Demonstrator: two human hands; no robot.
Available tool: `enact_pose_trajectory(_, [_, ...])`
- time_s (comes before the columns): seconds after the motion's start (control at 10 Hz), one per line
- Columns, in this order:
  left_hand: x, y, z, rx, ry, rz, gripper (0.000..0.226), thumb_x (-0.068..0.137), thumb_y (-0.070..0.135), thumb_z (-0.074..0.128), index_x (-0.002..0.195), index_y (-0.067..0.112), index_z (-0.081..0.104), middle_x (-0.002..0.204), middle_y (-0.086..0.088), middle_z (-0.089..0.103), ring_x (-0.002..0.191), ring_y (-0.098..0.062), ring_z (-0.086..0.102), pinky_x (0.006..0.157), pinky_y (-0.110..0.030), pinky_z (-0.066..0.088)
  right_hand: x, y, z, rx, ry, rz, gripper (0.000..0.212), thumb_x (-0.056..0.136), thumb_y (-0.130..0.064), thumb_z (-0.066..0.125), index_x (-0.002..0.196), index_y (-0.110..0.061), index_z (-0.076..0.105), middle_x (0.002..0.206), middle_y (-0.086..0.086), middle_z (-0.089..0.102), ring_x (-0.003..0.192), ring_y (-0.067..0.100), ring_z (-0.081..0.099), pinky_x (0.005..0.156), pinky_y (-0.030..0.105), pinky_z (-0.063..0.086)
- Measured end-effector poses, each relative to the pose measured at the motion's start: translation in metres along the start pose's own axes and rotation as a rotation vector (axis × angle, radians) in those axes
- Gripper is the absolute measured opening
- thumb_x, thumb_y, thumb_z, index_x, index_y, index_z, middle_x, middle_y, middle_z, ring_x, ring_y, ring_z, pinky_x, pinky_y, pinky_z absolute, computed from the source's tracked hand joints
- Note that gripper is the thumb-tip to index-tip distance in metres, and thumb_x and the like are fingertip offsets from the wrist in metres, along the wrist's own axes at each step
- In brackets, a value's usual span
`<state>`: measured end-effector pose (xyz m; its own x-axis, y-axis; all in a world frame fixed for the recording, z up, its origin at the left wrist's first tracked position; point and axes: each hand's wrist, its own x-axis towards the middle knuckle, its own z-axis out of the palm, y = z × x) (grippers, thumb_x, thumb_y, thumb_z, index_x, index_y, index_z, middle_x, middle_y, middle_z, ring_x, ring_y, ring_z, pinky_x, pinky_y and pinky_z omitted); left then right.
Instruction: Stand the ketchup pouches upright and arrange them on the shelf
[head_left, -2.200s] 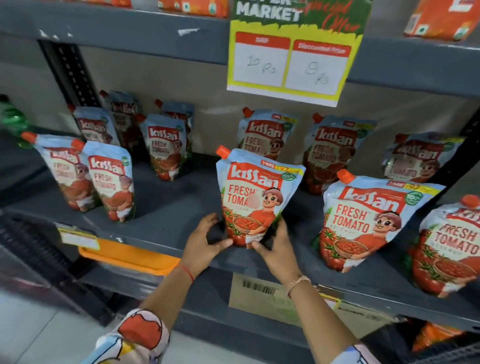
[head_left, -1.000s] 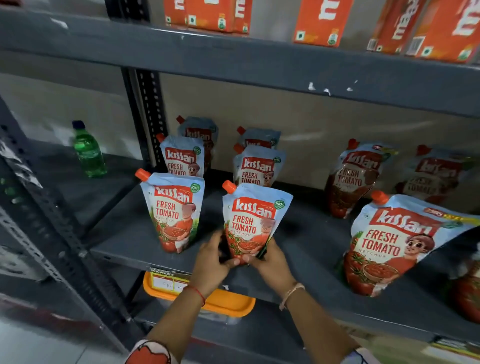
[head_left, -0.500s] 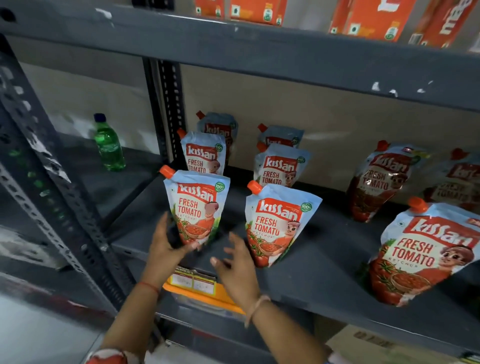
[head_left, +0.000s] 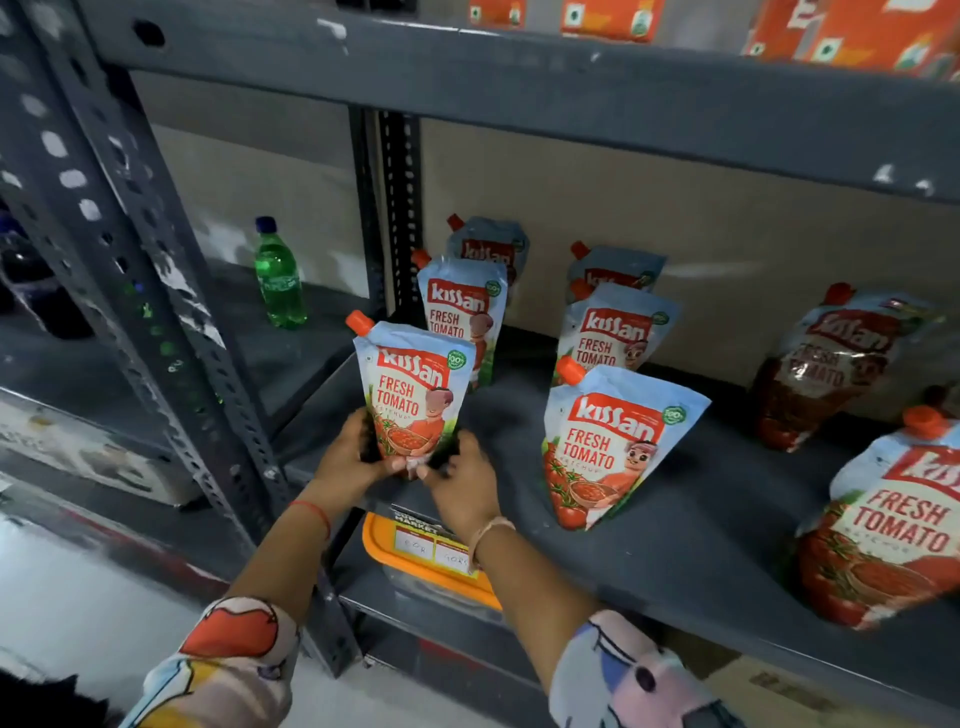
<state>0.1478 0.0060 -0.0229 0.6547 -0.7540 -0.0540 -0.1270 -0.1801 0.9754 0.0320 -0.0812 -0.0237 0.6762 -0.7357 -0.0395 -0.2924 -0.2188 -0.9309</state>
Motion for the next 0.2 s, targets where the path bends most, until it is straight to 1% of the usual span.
enact_pose_trajectory(0.1, [-0.015,0.003,0.011,0.044,0.096,0.044,0.088,0.060,0.020,0.079,0.133,0.010,0.031,0.132,-0.008,0.048,0.122,-0.023,0.046,0.098,-0.037,0.039,-0.040,0.006,-0.021,-0.129,-0.037,-0.067,0.059,0.084,-0.029,0.060,0.134,-0.011,0.034,0.140,0.013,0.040,0.130,0.027,0.036,0.109,0.037,0.032])
enact_pose_trajectory(0.2, [-0.052,-0.006,0.045,0.295,0.520,0.093,0.084,0.072,0.024,0.073,0.138,0.002,0.026,0.145,-0.023,0.035,0.136,-0.036,0.028,0.109,-0.050,0.030,-0.090,0.023,-0.050,-0.293,0.017,-0.283,0.081,0.079,-0.067,0.032,0.139,-0.013,0.026,0.152,0.004,0.021,0.139,0.014,0.014,0.117,0.031,0.016])
